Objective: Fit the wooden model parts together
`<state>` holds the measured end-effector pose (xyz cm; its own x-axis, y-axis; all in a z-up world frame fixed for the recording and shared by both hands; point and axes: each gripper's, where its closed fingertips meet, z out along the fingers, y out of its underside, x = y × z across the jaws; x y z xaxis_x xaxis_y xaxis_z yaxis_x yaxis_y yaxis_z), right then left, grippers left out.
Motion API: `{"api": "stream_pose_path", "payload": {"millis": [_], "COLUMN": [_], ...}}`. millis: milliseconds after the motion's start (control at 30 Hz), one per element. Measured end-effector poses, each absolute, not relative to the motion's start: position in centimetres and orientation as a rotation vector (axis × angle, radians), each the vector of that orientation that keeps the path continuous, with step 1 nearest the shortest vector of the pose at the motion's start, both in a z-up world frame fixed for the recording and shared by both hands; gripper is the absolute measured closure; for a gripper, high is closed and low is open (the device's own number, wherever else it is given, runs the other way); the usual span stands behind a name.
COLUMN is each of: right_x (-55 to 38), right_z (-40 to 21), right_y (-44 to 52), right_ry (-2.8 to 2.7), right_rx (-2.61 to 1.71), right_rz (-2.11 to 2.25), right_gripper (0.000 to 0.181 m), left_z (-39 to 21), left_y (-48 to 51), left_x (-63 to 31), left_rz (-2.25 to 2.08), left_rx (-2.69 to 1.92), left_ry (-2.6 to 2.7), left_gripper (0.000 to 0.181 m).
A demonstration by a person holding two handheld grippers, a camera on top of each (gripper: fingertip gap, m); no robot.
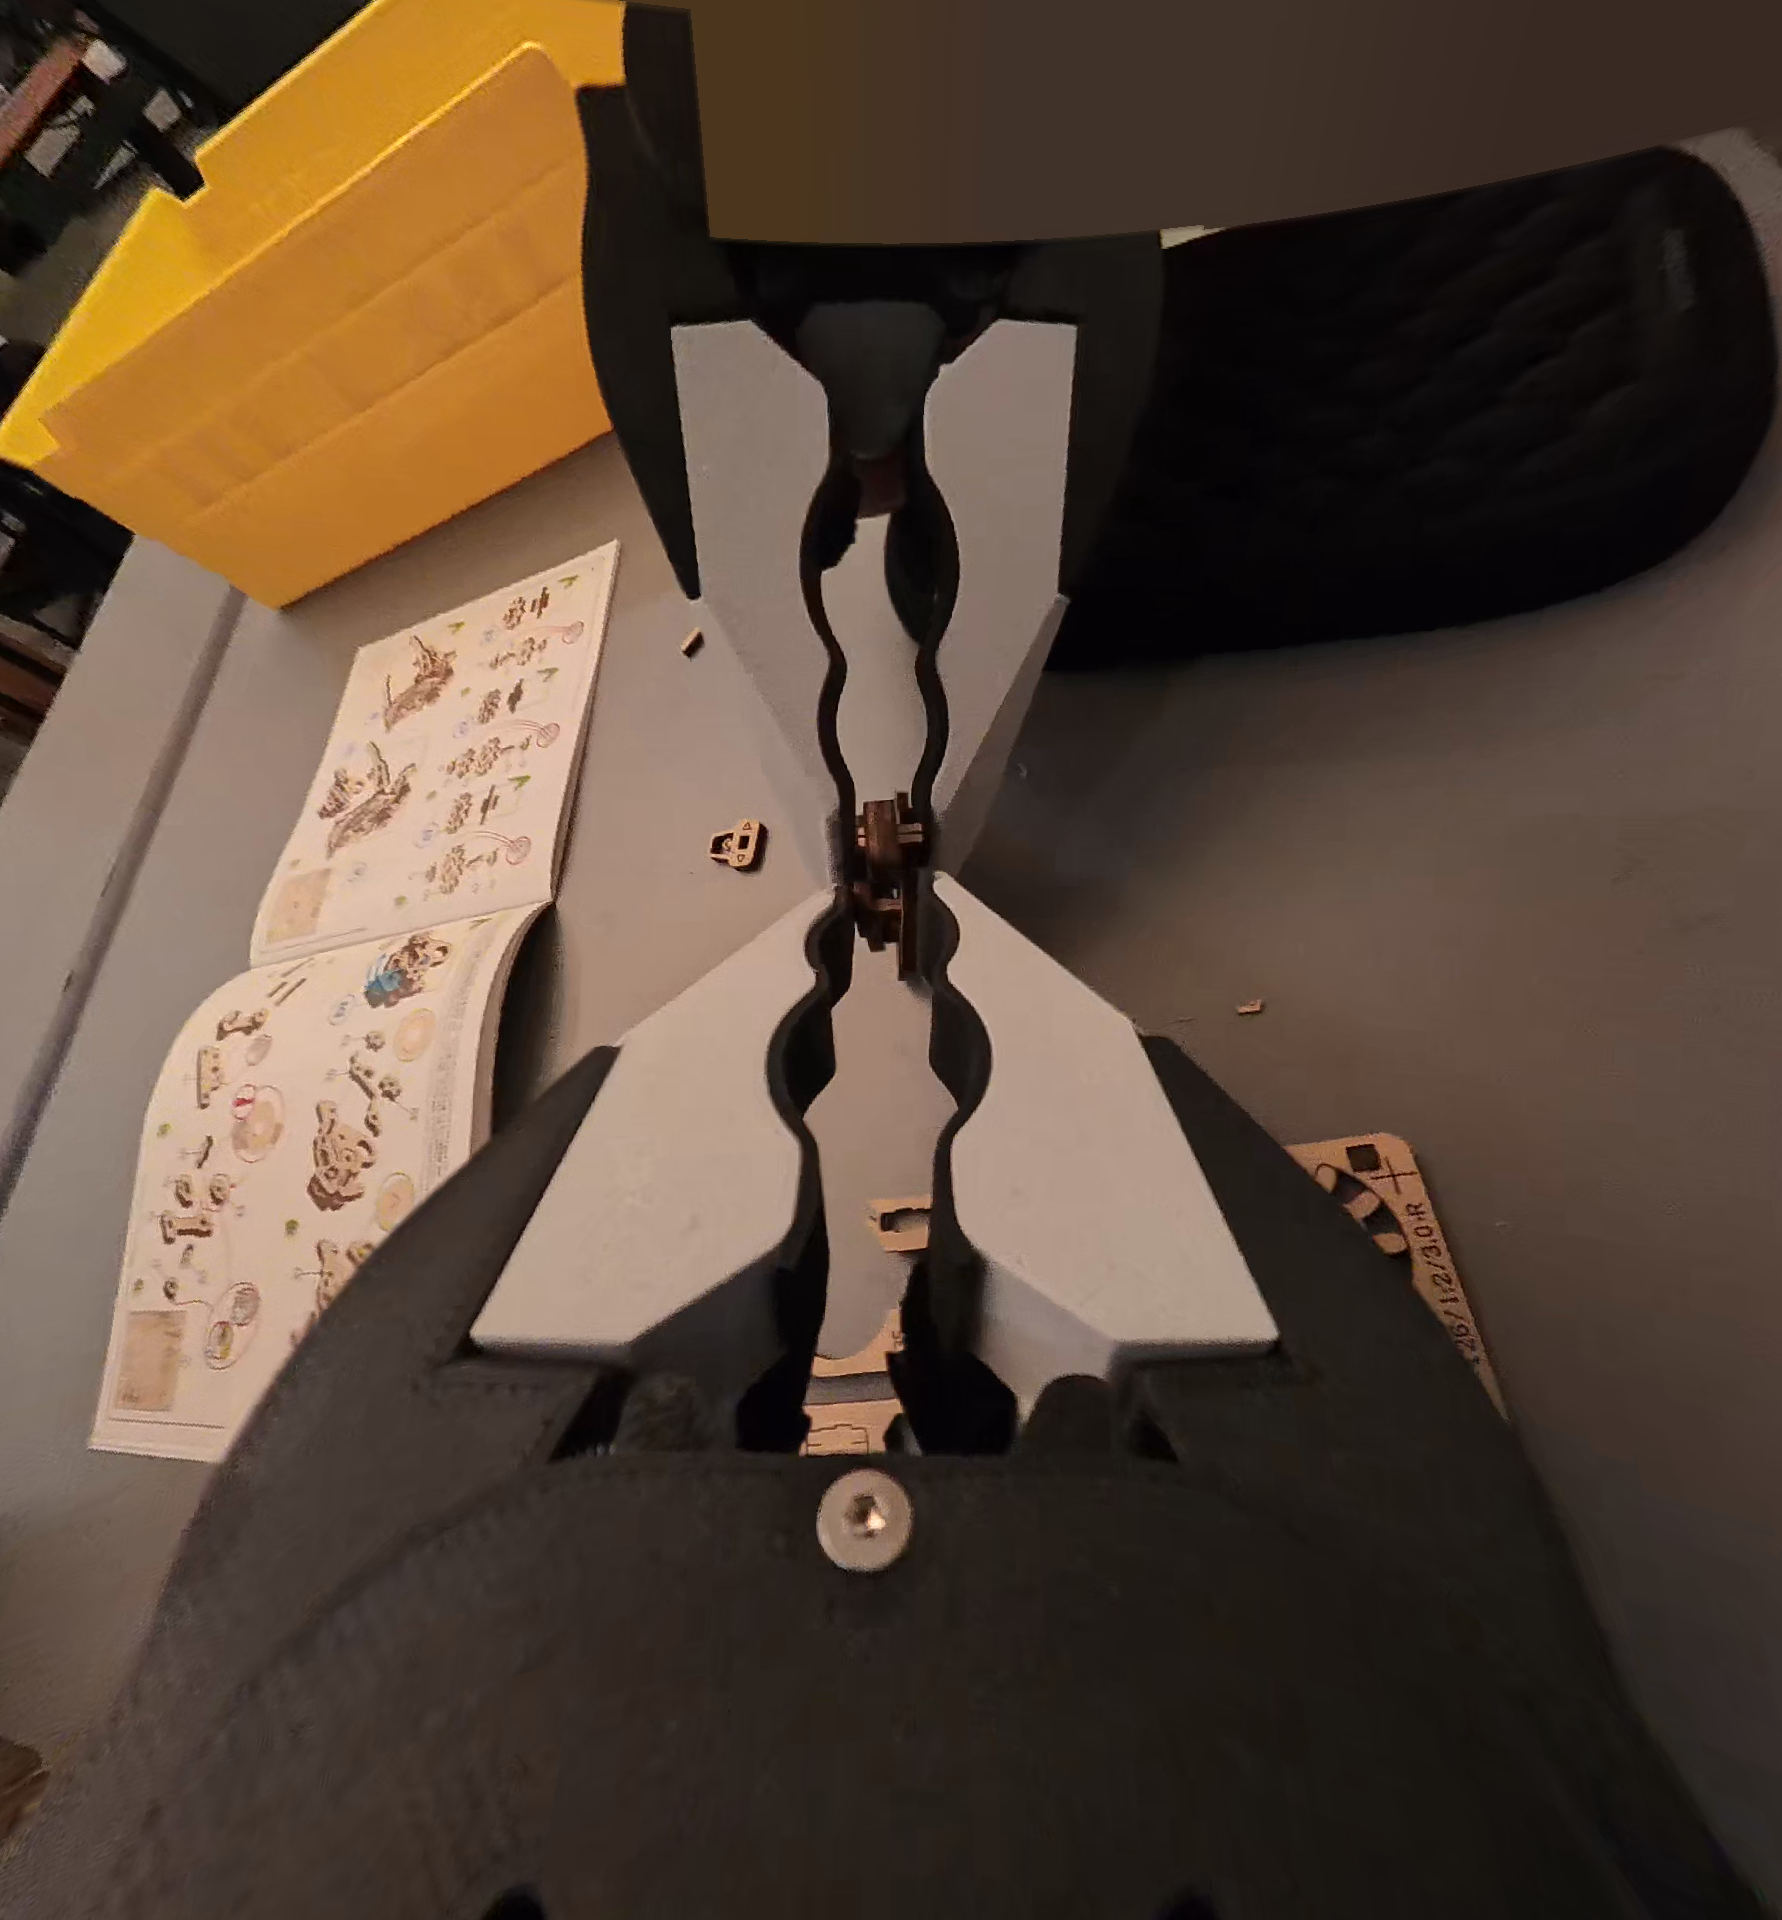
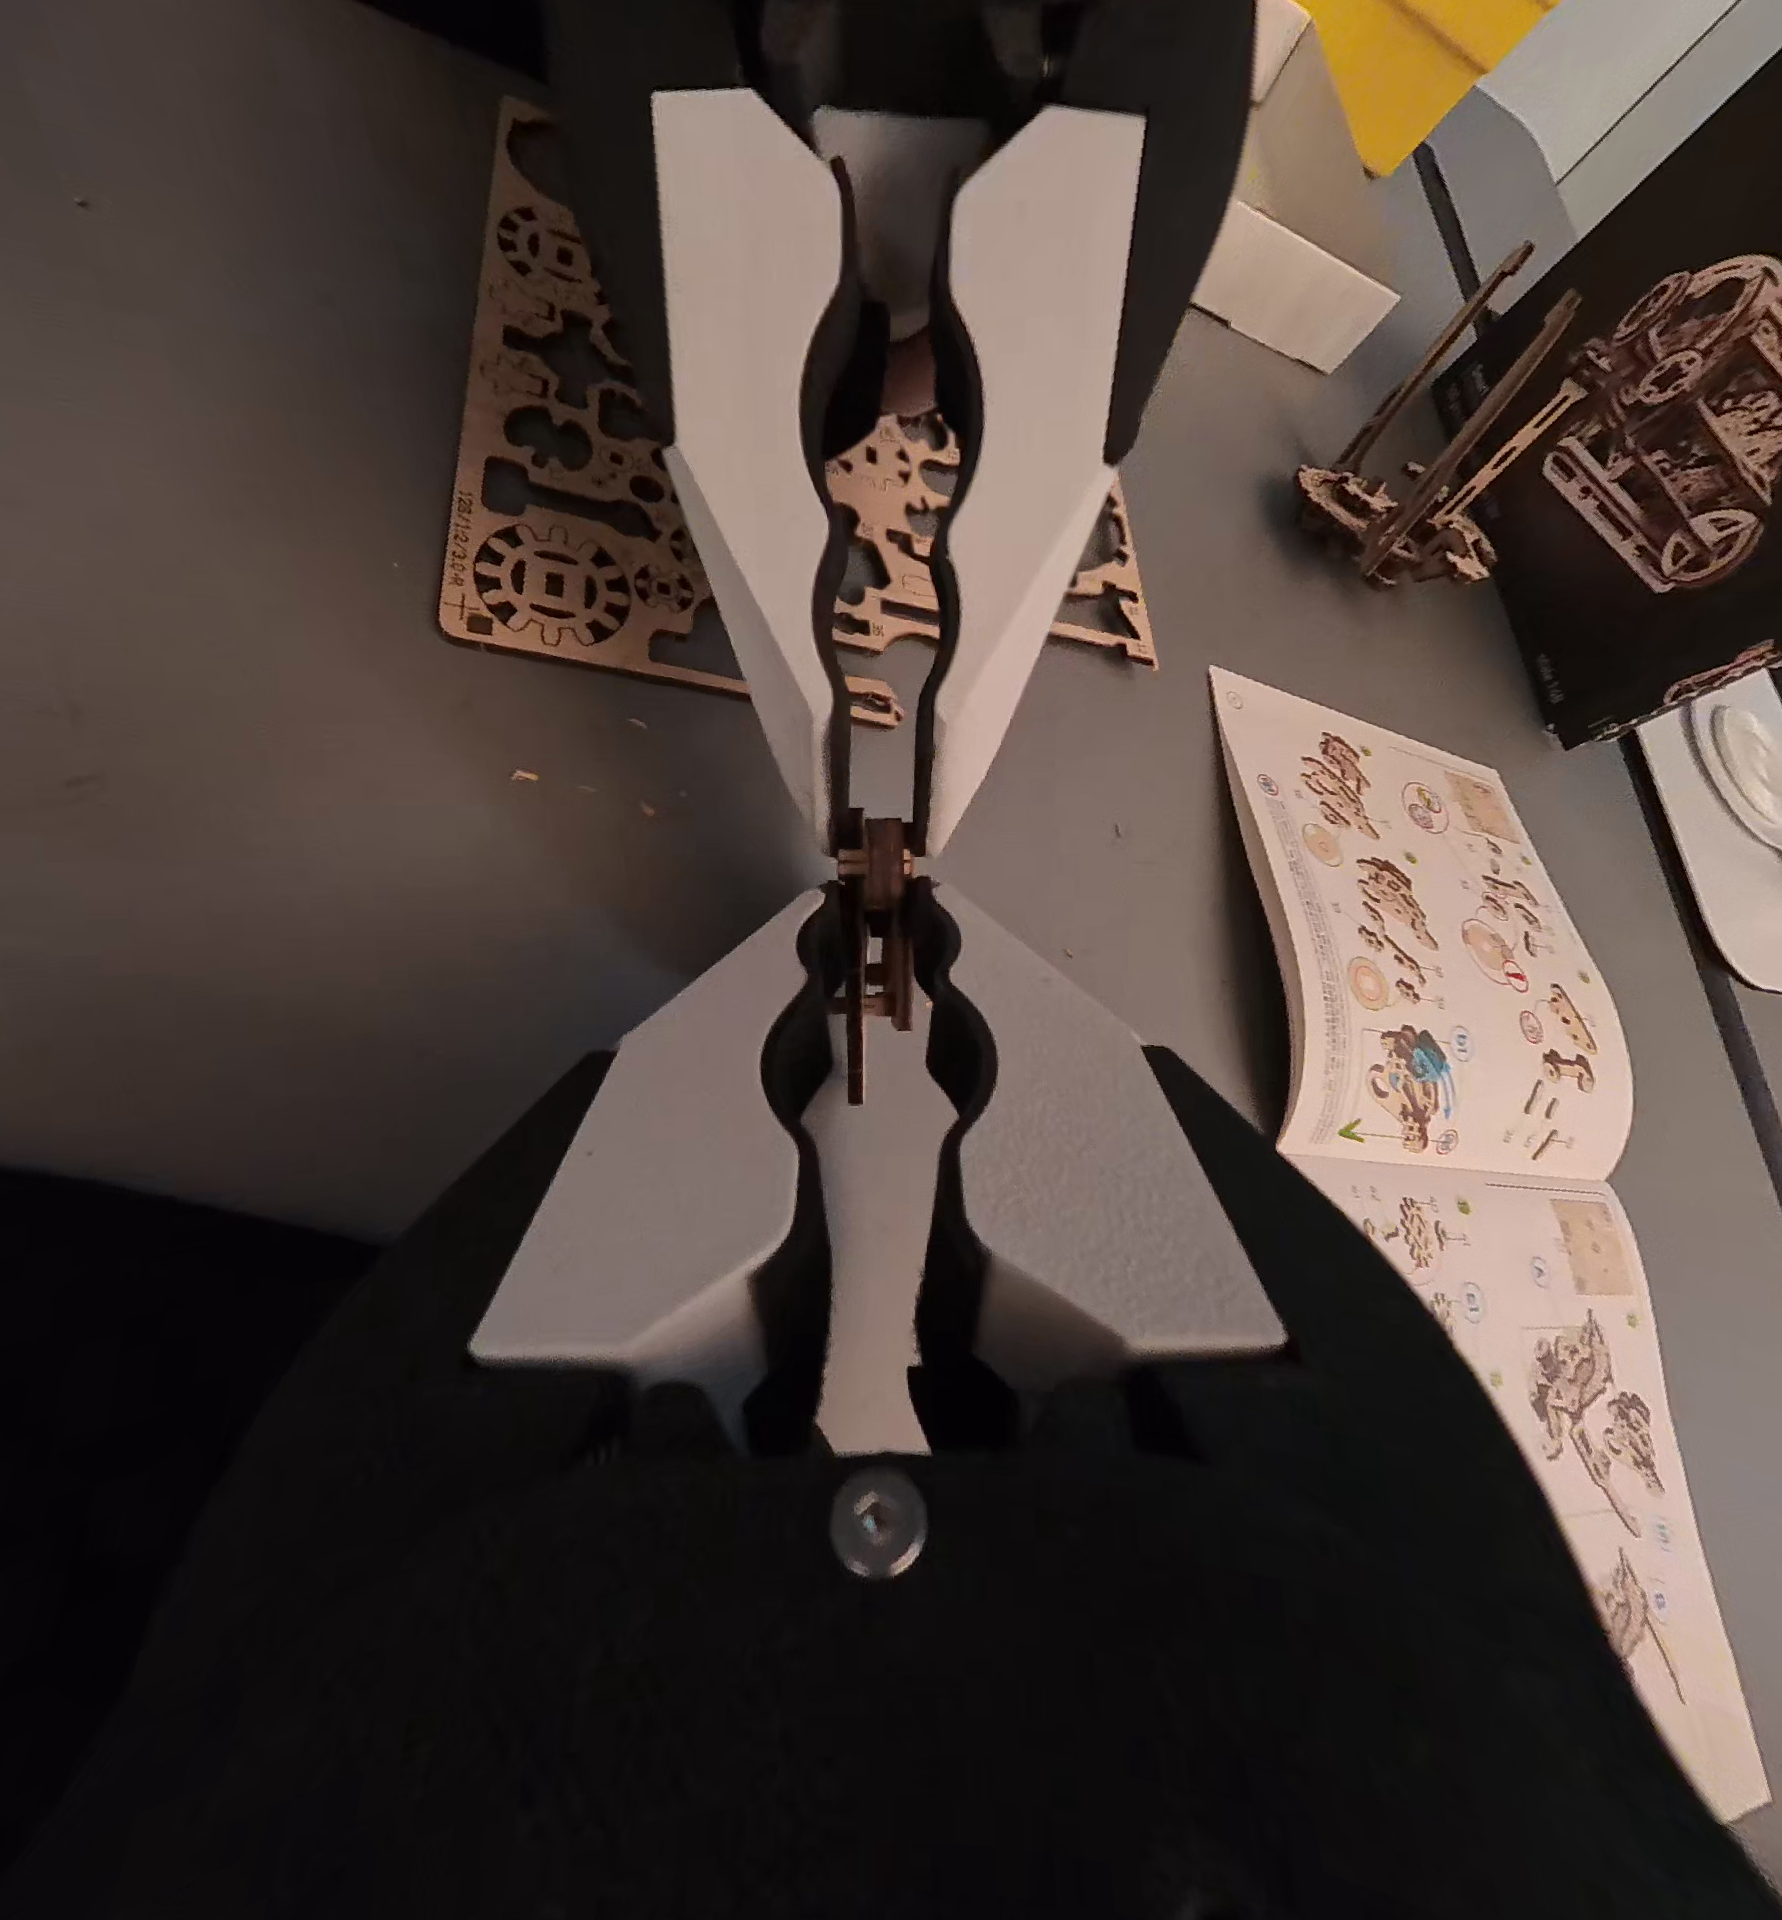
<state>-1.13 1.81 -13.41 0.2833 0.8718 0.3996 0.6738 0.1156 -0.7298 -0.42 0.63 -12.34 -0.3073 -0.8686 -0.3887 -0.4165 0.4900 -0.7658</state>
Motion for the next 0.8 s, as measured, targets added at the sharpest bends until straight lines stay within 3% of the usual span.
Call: {"api": "stream_pose_path", "payload": {"millis": [800], "right_x": [-1.35], "right_z": [-13.51], "right_y": [1.13], "right_ry": [-1.472], "right_rx": [-1.645], "right_rz": [0.303], "right_gripper": [0.173], "left_z": [-12.36], "left_y": [-0.11], "left_x": [-0.56], "left_rz": [-0.708], "left_rx": [-1.062], "left_ry": [1.934], "left_gripper": [0.172]}}
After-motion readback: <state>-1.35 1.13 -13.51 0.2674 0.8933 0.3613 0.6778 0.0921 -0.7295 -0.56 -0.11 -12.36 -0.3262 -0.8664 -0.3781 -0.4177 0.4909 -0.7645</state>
